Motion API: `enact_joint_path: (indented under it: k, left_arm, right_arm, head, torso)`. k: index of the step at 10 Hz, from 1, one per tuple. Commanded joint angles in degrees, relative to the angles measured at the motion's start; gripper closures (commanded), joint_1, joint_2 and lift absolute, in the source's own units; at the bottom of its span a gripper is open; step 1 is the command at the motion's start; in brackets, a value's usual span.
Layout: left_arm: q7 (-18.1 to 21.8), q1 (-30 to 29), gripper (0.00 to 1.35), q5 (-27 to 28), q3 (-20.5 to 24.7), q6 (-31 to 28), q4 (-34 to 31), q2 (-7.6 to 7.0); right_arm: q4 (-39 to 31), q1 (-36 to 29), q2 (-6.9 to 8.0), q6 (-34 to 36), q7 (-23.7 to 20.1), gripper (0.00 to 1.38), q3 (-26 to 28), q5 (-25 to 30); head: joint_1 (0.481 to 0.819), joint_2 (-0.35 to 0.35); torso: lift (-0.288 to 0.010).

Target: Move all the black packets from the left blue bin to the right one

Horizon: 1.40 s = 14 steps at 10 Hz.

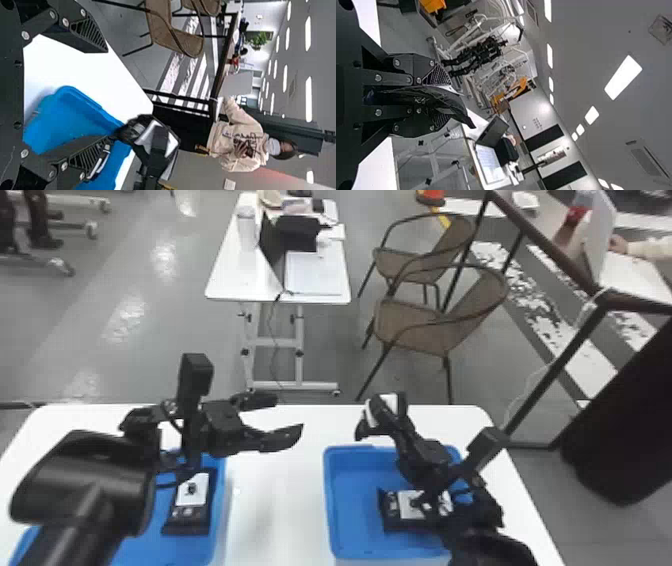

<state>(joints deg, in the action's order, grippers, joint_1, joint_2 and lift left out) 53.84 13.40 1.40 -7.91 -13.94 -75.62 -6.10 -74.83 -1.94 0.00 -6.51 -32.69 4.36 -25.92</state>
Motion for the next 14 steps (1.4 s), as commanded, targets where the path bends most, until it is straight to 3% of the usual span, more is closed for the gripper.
enact_joint_path:
  k: [1,2,4,5,6,7,8,11,13,14]
  left_arm:
    - [-0.3,-5.1,0.11,-0.1,4.7,-2.4,-5.7,-2.16]
    - [-1.2,-8.5,0.06,-0.3,8.2,-4.0,-8.8,-2.86]
    - [-3.2,-14.2,0.00,-1.1,14.2,-6.1,-12.4,-2.60]
    - [-3.0,-16.0,0.00,-2.5,16.1,-5.7,-12.6,-2.51]
    - [-3.0,-16.9,0.15,-2.1,16.3,-5.8,-13.7,-3.22]
    - [-3.7,-17.4,0.47,-1.6,16.3,-6.1,-14.7,-3.57]
    - [-4.0,-17.4,0.52,-1.4,16.4,-6.6,-14.8,-3.22]
    - [-7.7,-18.7,0.46,1.4,17.2,-7.7,-16.7,-1.46]
    - [-12.8,-20.3,0.46,0.4,18.9,-10.6,-17.3,0.04]
    - [-14.4,-20.4,0.47,0.4,19.3,-10.9,-16.9,0.04]
  right_arm:
    - [2.0,-0.8,0.06,-0.4,0.1,1.21,4.6,-0.3]
    - [4.1,-1.2,0.06,-0.4,0.1,1.21,7.2,-0.1]
    - [10.4,-1.8,0.06,-0.4,0.0,1.20,9.4,-1.8]
    - [13.0,-1.8,0.06,-0.4,-0.1,1.13,9.4,-2.7]
    - [14.2,-2.2,0.06,-0.4,-0.1,0.67,9.3,-3.7]
    - [13.9,-2.5,0.06,-0.6,0.0,0.19,9.4,-3.4]
    - [12.6,-3.2,0.06,-1.1,0.6,0.03,9.4,-2.6]
    - [-2.3,-8.1,0.06,-2.9,7.6,0.23,9.3,4.2]
    - [-11.3,-10.5,0.06,-3.4,7.6,0.24,8.9,2.1]
    - [-14.1,-10.8,0.06,-3.4,7.6,0.24,7.9,0.8]
  head:
    - [0.695,-0.132]
    - [0.695,-0.128]
    - [0.695,-0.120]
    - [0.695,-0.107]
    - [0.695,-0.093]
    - [0.695,-0.080]
    - [0.695,-0.071]
    - [0.695,-0.080]
    - [0.695,-0.083]
    - [0.695,-0.072]
  torso:
    - [0.000]
    - [0.000]
    - [0.000]
    - [0.000]
    - [0.000]
    - [0.000]
    - [0.000]
    - [0.000]
    - [0.000]
    - [0.000]
